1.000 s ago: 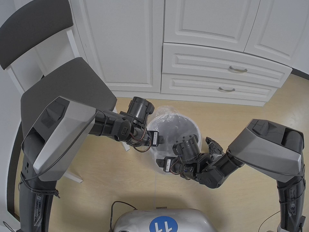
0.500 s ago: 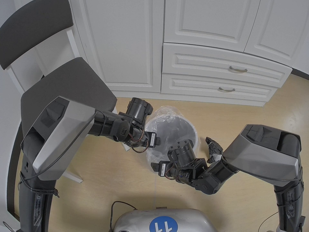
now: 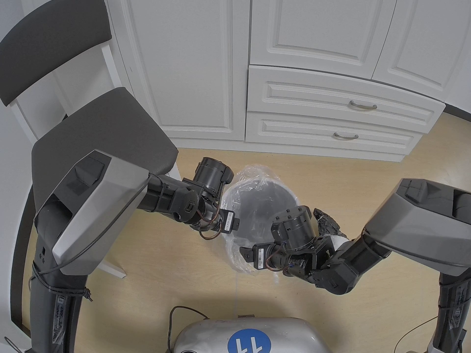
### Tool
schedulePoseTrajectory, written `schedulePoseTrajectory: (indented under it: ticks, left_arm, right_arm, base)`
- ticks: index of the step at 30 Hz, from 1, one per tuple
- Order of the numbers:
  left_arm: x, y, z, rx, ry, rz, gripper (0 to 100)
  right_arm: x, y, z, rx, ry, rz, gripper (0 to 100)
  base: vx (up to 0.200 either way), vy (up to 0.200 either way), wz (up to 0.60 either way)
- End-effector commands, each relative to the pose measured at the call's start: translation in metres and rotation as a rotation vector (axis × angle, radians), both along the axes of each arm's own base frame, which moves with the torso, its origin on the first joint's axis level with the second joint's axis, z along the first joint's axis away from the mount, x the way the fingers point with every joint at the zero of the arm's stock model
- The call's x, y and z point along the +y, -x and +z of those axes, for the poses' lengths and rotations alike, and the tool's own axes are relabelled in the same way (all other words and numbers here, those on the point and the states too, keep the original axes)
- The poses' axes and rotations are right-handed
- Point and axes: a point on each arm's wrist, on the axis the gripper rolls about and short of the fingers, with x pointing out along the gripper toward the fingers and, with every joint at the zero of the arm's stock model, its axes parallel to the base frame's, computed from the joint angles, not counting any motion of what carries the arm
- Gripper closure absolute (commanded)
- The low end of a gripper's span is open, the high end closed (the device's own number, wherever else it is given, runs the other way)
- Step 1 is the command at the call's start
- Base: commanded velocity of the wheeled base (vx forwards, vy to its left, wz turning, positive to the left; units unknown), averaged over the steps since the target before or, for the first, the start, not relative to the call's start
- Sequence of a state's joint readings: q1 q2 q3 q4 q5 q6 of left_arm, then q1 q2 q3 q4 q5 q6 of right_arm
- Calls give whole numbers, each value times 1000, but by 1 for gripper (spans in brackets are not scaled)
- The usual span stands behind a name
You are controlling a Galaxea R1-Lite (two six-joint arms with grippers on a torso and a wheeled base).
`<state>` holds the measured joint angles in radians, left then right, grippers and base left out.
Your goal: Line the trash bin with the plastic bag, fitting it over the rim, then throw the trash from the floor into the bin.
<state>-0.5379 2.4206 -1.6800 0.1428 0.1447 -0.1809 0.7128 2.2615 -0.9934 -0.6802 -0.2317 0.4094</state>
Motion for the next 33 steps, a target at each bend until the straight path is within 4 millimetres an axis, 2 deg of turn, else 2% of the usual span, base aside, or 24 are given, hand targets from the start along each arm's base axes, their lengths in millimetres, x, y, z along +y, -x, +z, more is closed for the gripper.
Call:
schedulePoseTrajectory:
  ticks: [1, 11, 14, 17, 22, 33]
  left_arm:
    - [2, -1, -5, -4, -34, 28, 0]
    - [9, 0, -7, 6, -50, 48, 0]
    - [18, 3, 0, 4, -52, 56, 0]
    - [23, 5, -1, 14, -72, 46, 0]
    - [40, -3, -17, 50, -109, 45, 0]
    - [43, -12, -32, 71, -106, 49, 0]
  right_arm:
    - [-12, 4, 19, -34, 6, 1, 0]
    - [-29, -2, 29, -65, 36, -19, 0]
    - [-39, -6, 33, -77, 49, -36, 0]
    - [-43, -9, 34, -84, 54, -45, 0]
    - [-48, -12, 34, -82, 57, -59, 0]
    - [-55, -17, 34, -86, 68, -75, 0]
  base:
    - [0, 0, 0]
    - [0, 0, 0]
    - [0, 0, 0]
    - [0, 0, 0]
    - [0, 0, 0]
    - [0, 0, 0]
